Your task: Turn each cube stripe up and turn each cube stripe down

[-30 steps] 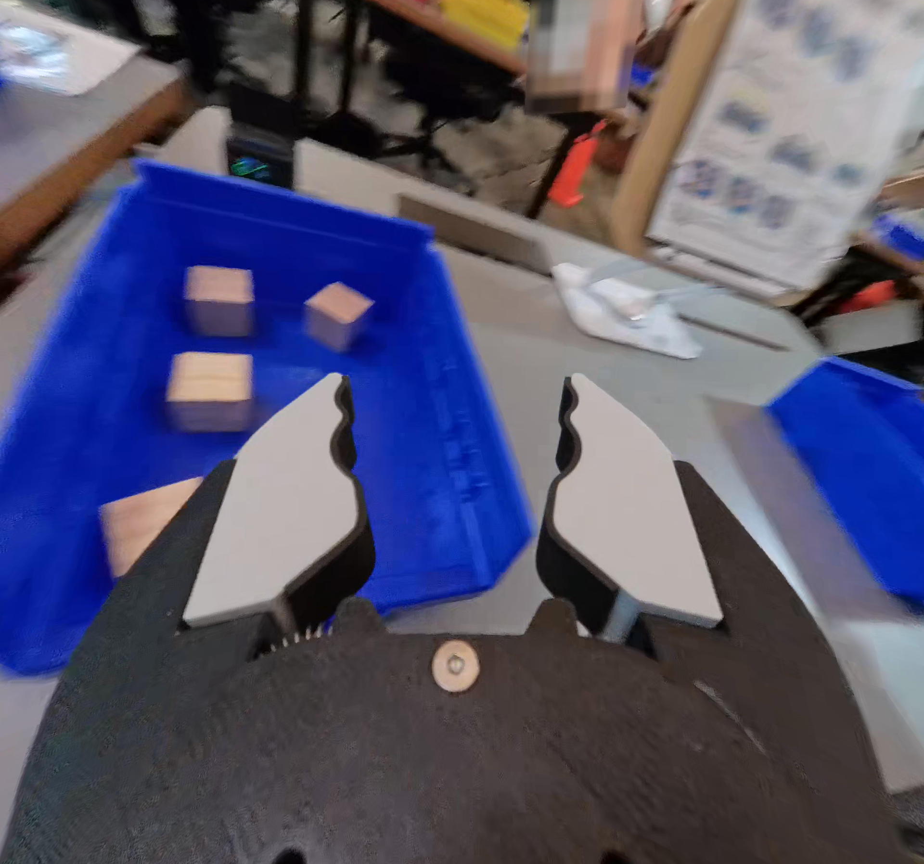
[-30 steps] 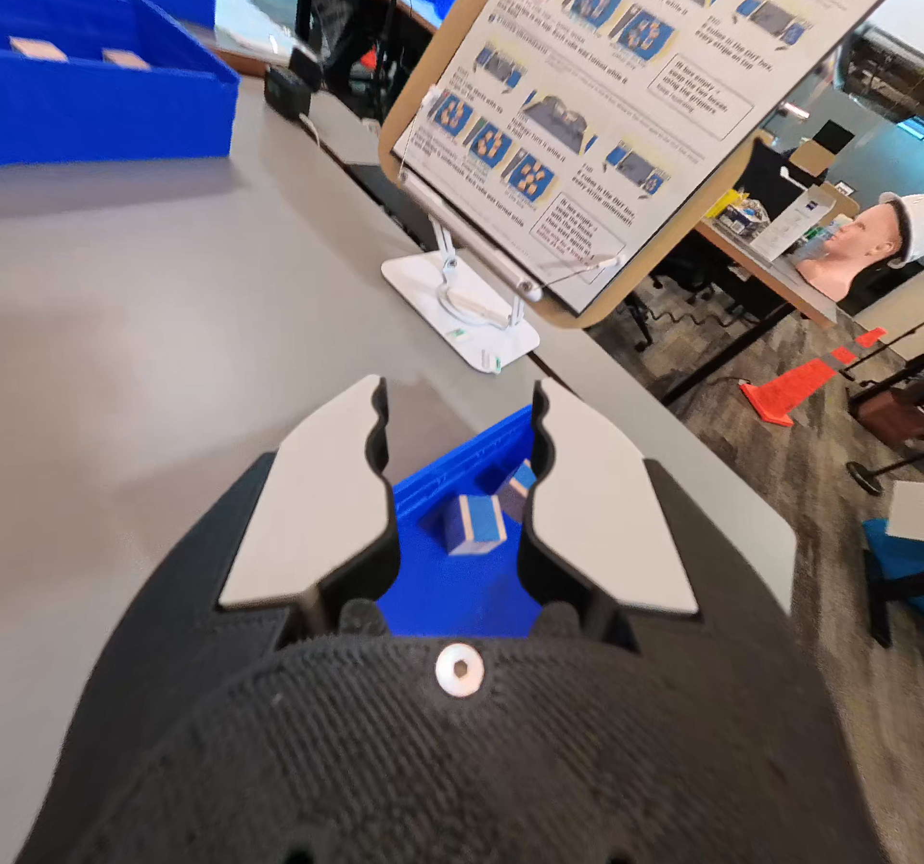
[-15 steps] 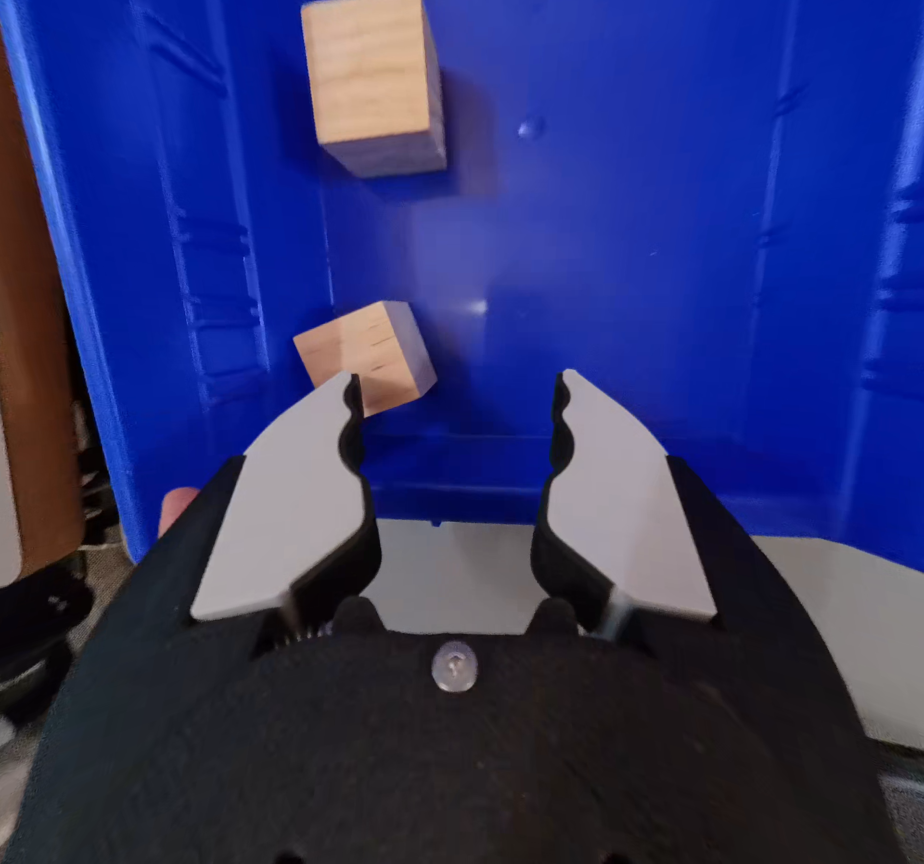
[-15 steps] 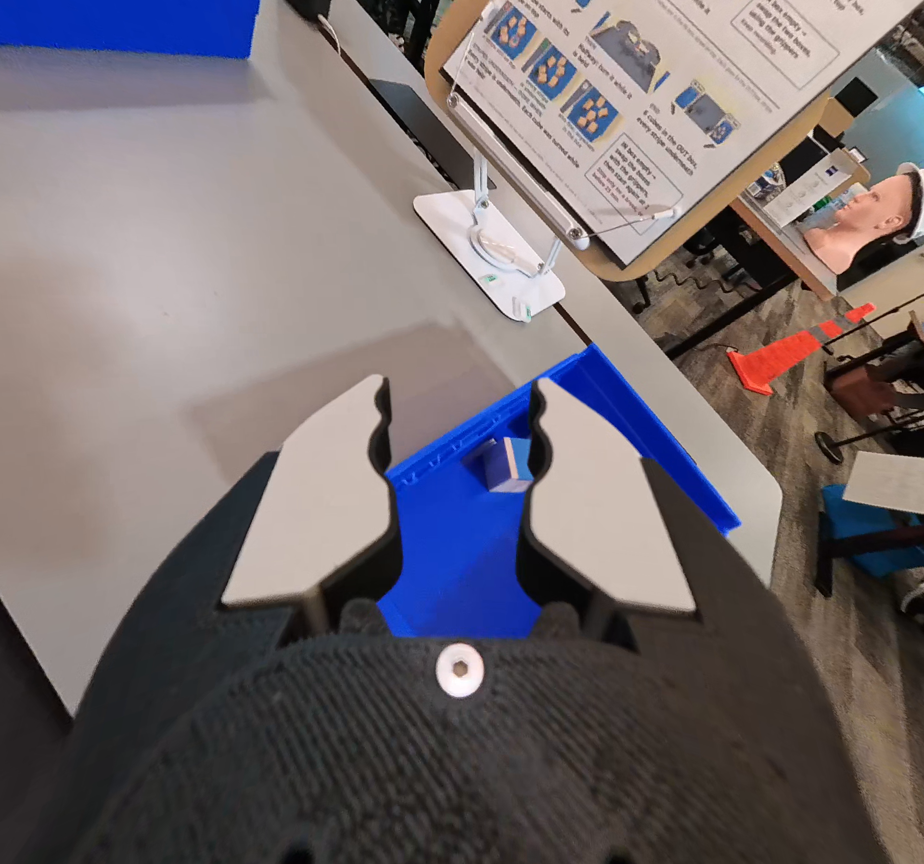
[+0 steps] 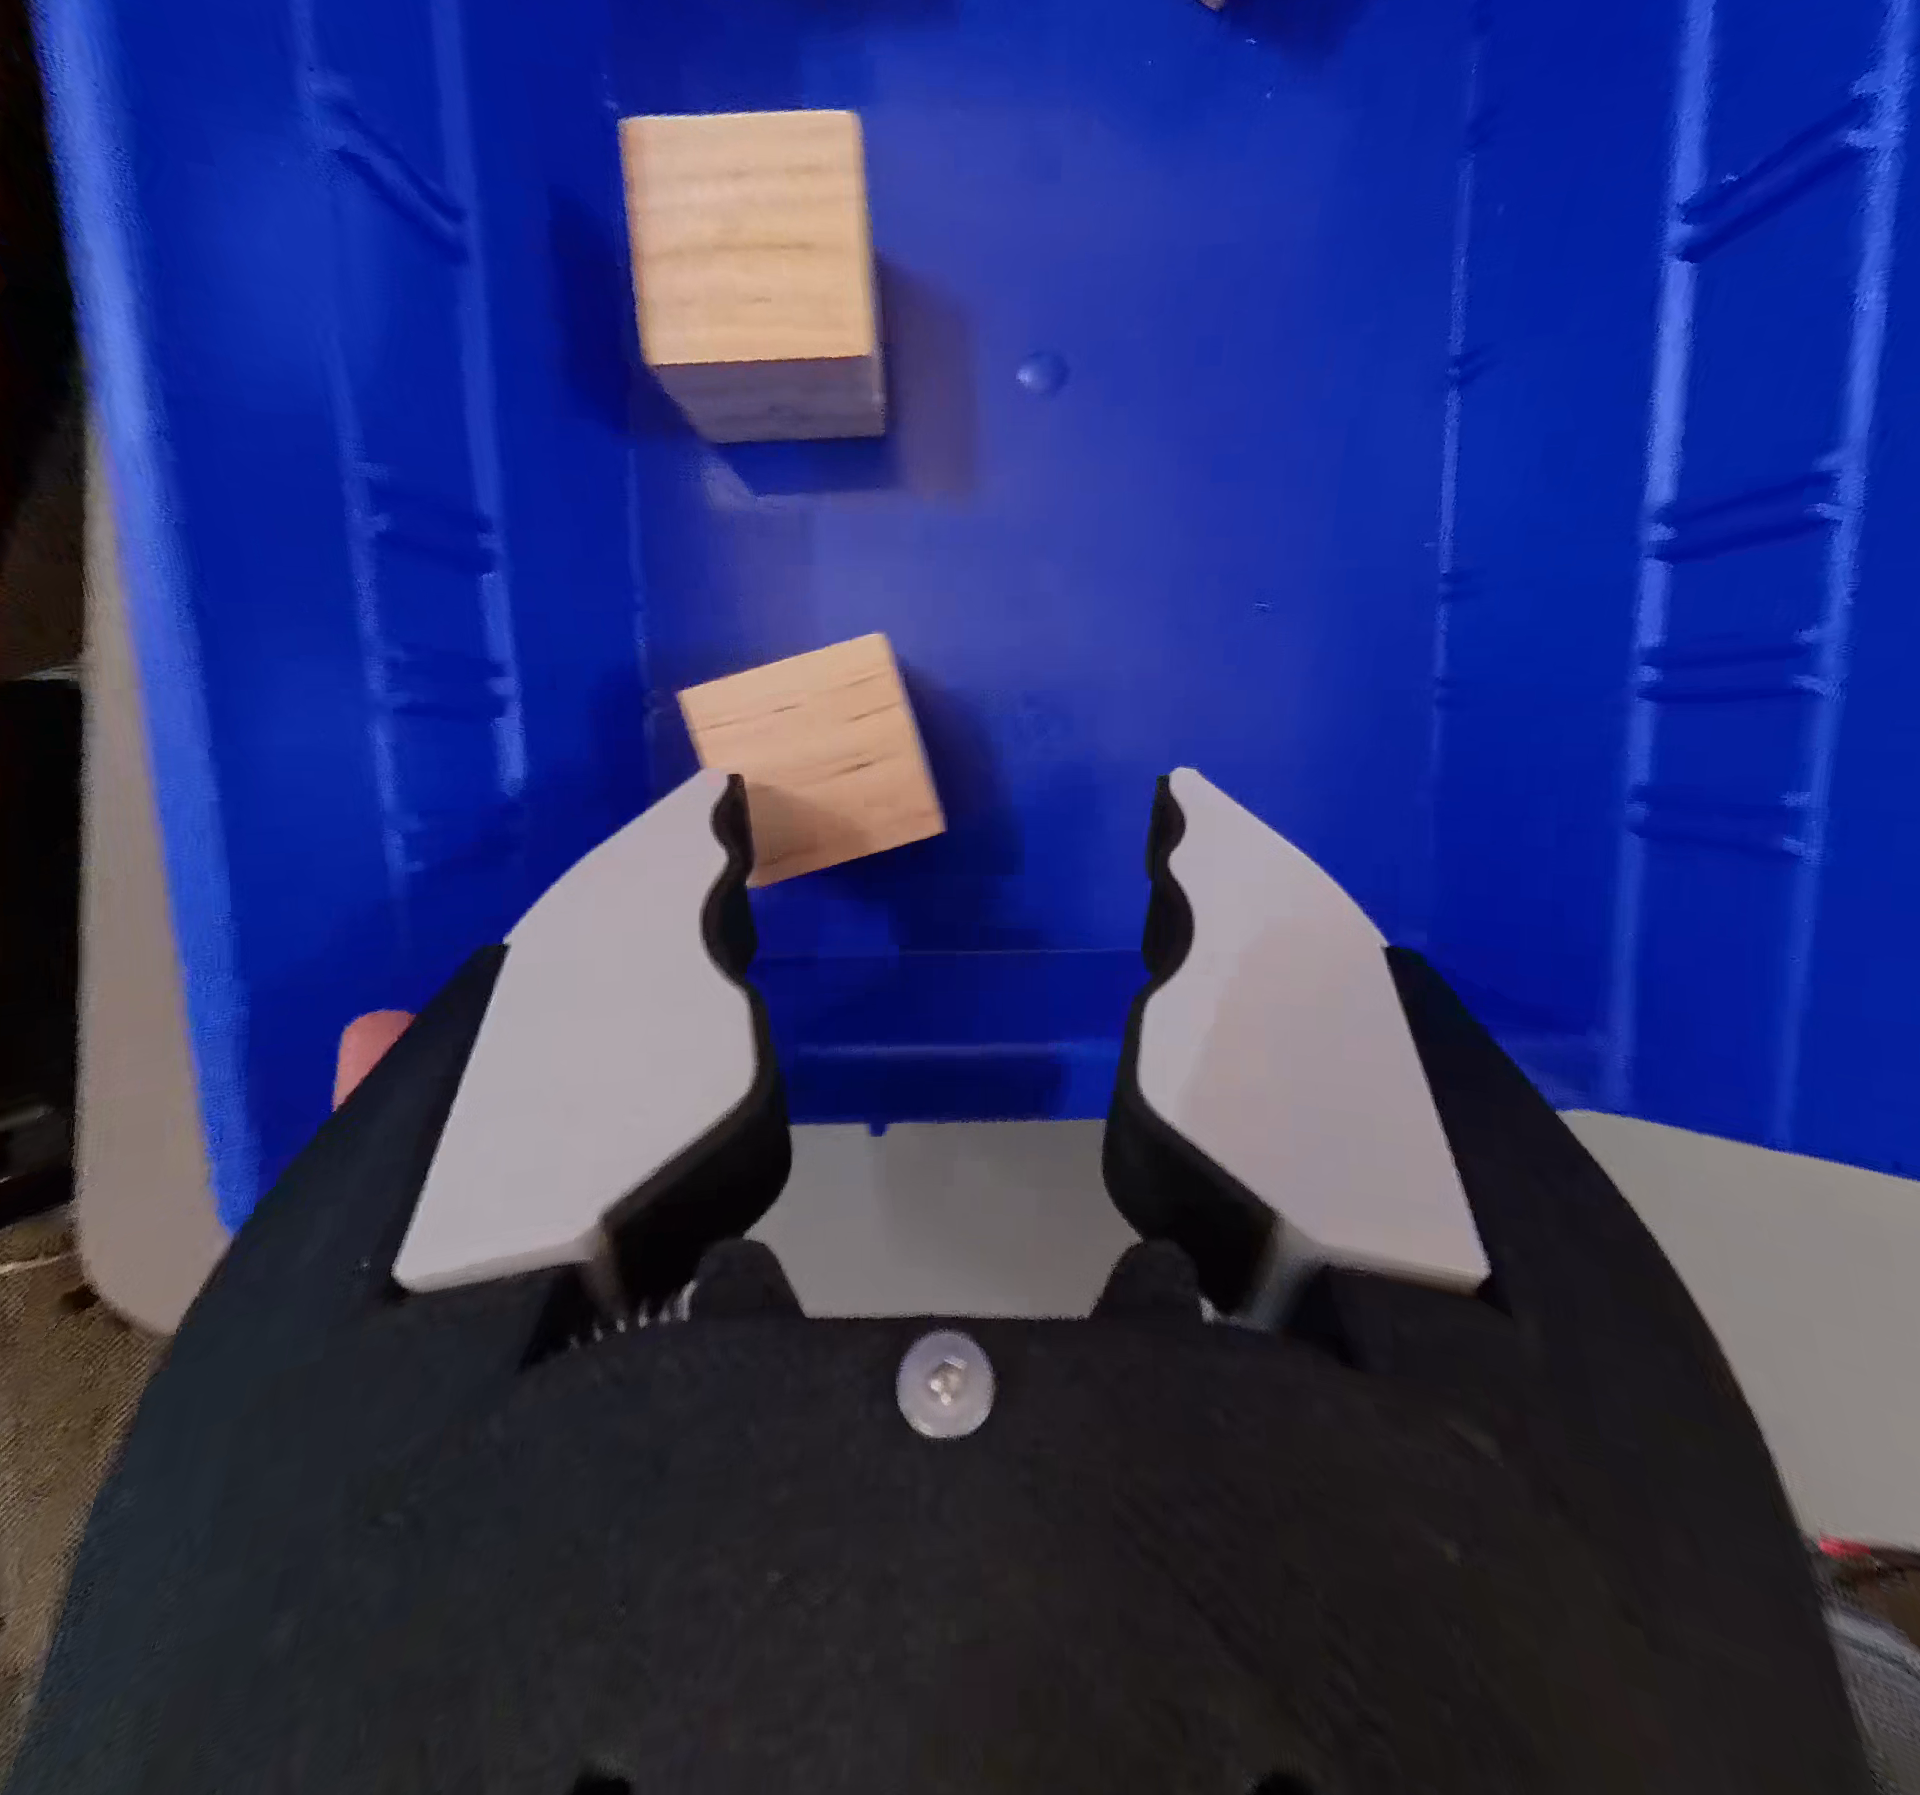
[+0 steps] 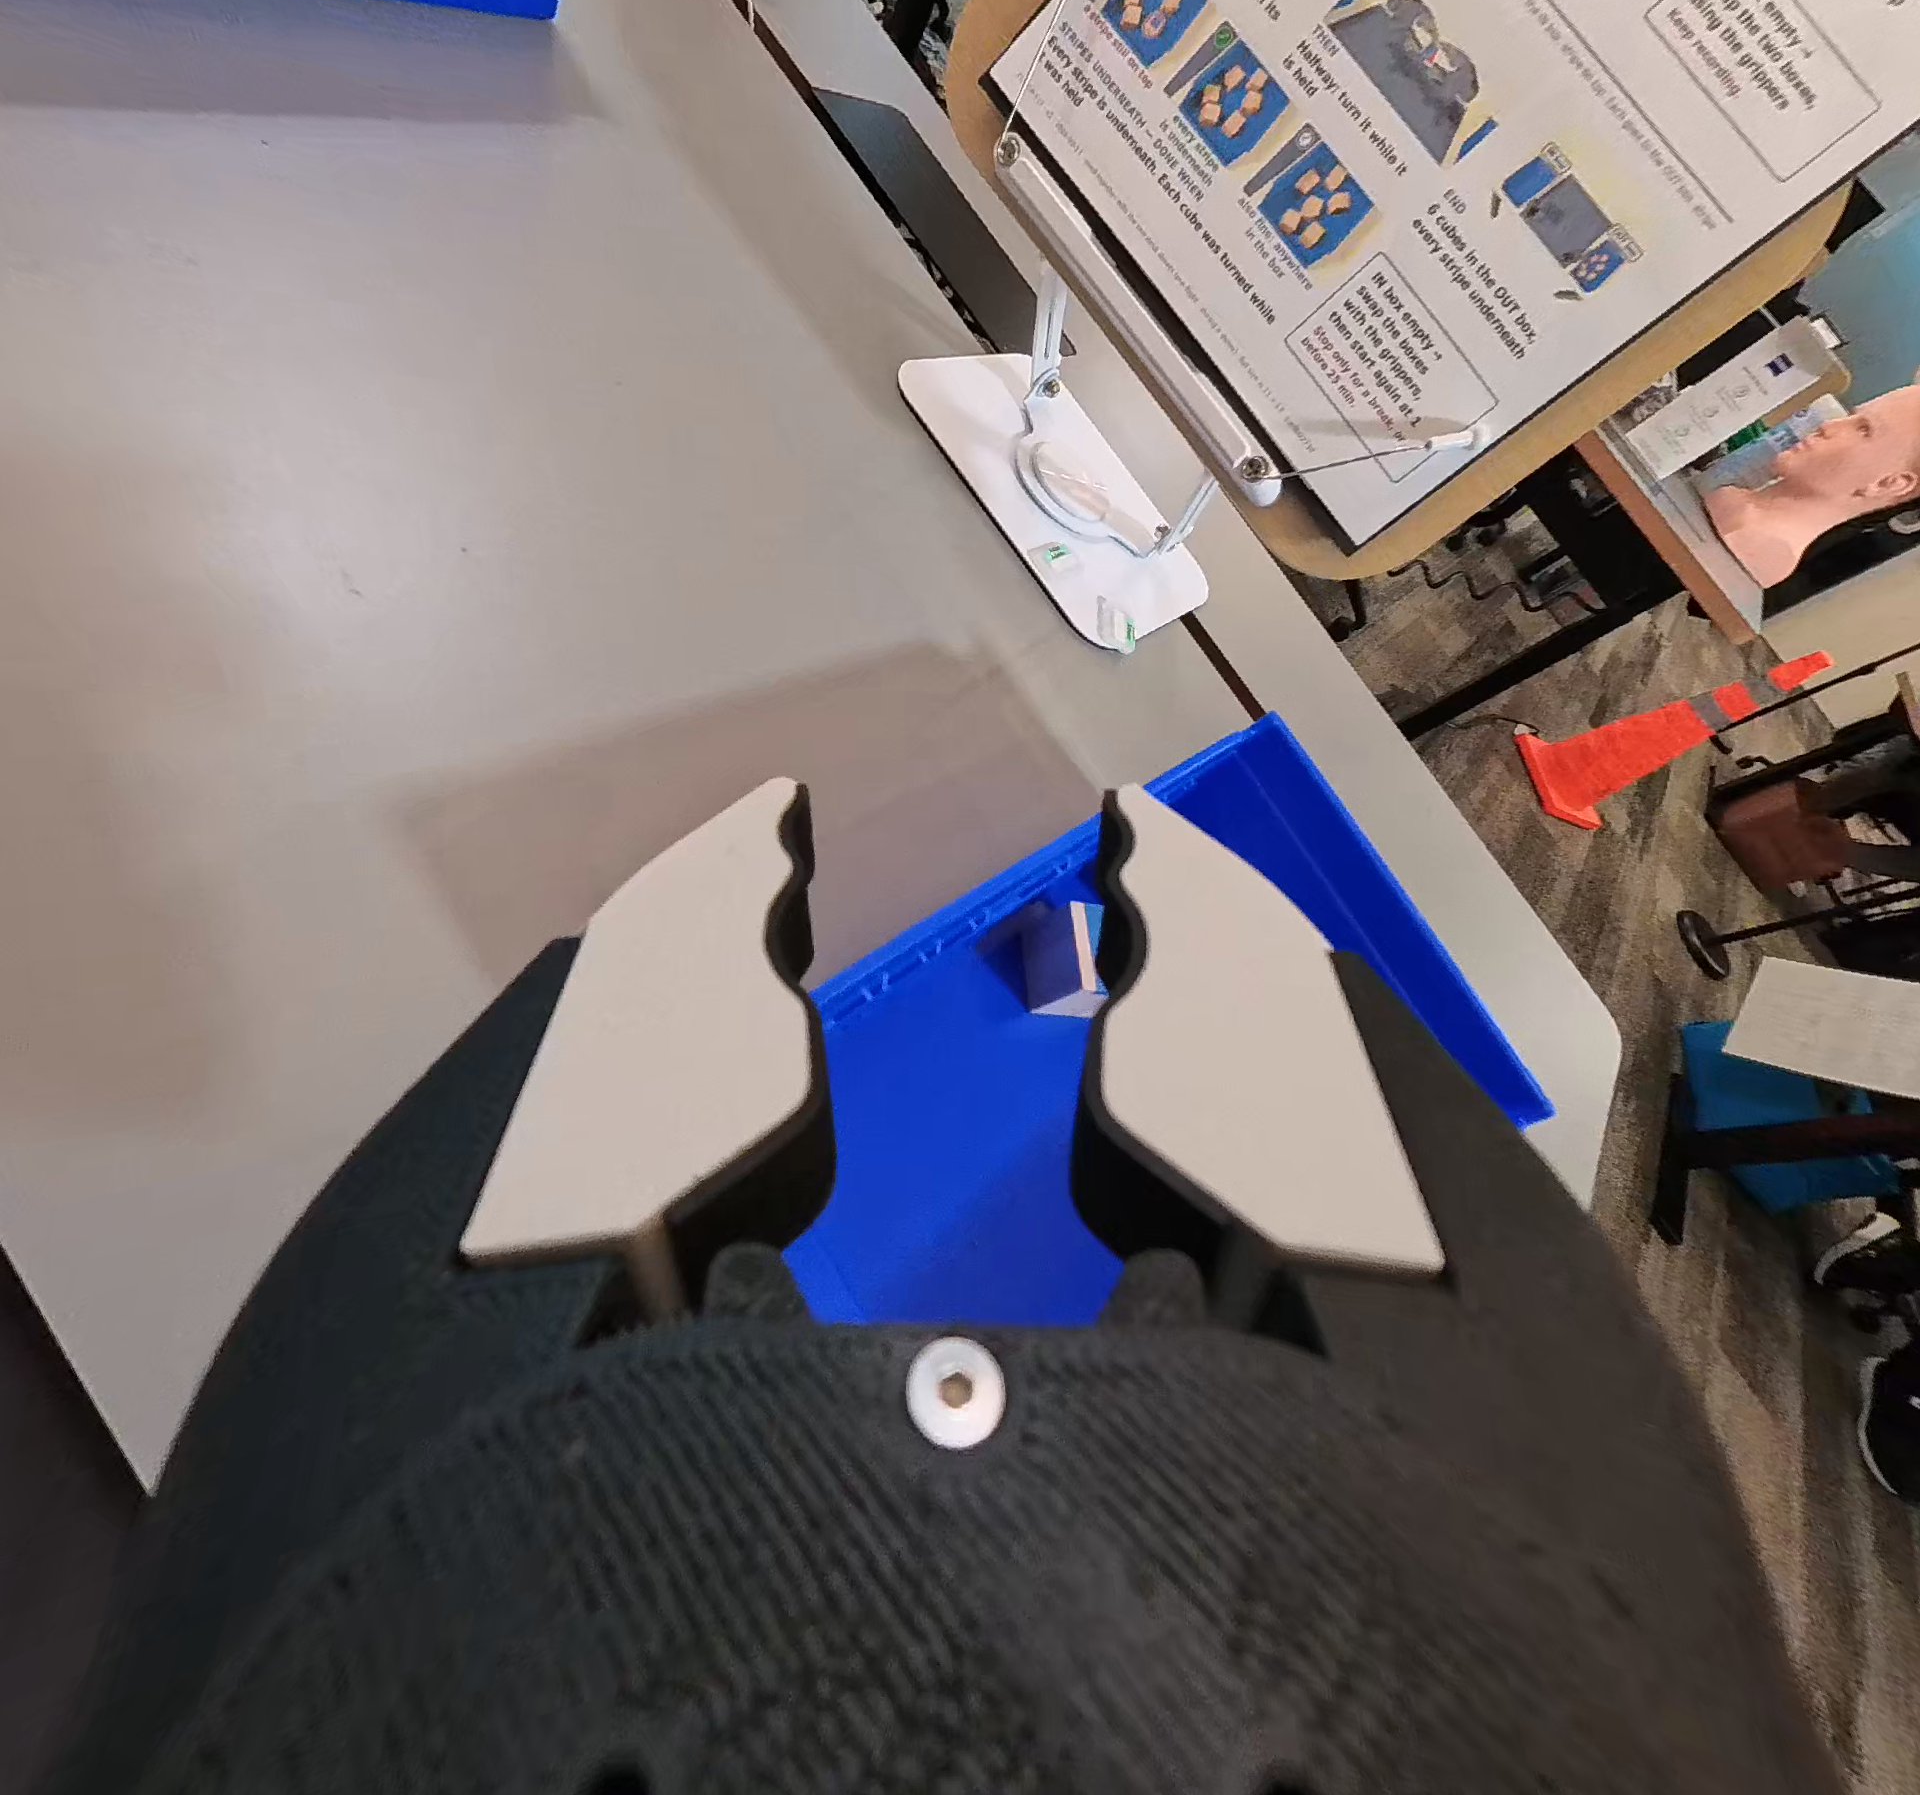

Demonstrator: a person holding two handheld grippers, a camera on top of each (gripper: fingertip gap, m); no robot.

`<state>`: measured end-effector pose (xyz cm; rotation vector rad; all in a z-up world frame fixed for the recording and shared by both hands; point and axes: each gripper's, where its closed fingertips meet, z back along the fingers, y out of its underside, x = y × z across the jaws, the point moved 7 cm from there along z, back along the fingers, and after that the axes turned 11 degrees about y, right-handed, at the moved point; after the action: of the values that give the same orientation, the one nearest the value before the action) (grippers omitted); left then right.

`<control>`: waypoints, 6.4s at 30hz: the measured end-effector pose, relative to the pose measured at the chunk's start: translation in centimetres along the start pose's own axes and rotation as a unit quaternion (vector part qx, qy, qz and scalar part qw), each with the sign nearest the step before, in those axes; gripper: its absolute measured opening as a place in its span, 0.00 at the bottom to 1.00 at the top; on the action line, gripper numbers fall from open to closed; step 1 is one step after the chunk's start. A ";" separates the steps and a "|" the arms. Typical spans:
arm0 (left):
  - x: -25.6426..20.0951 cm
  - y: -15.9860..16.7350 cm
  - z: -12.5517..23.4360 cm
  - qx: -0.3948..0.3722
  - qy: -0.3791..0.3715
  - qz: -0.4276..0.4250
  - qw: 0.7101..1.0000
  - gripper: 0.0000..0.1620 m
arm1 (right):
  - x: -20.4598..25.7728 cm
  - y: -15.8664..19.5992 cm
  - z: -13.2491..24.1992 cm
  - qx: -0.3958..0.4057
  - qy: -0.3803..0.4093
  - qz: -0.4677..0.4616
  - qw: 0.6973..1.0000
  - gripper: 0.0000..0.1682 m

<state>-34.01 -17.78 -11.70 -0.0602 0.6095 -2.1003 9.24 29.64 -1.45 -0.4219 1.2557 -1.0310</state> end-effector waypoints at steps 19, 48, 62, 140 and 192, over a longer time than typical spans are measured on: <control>-1.3 -2.5 2.0 -0.125 0.083 0.012 0.989 0.26 | 0.9 -0.5 -0.4 -0.009 -0.008 0.006 1.000 0.30; -41.0 3.7 3.5 0.073 0.864 0.042 0.497 0.24 | 9.8 -8.7 -0.4 -0.296 0.004 -0.133 0.946 0.28; -35.5 2.1 -5.0 -0.052 0.746 0.019 0.664 0.30 | -7.6 1.4 2.9 -0.077 0.185 -0.314 0.928 0.28; 1.9 -6.6 -6.2 -0.008 -0.194 -0.063 0.979 0.39 | 0.4 1.8 2.1 0.092 0.023 -0.165 0.982 0.27; -37.2 6.4 -4.6 0.128 0.832 0.153 0.518 0.29 | 14.6 -3.8 -5.3 -0.230 -0.098 -0.160 0.955 0.35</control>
<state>-8.88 10.70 -11.62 2.2588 1.1520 -1.2060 2.29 17.15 -8.57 -1.0926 1.2673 -0.9292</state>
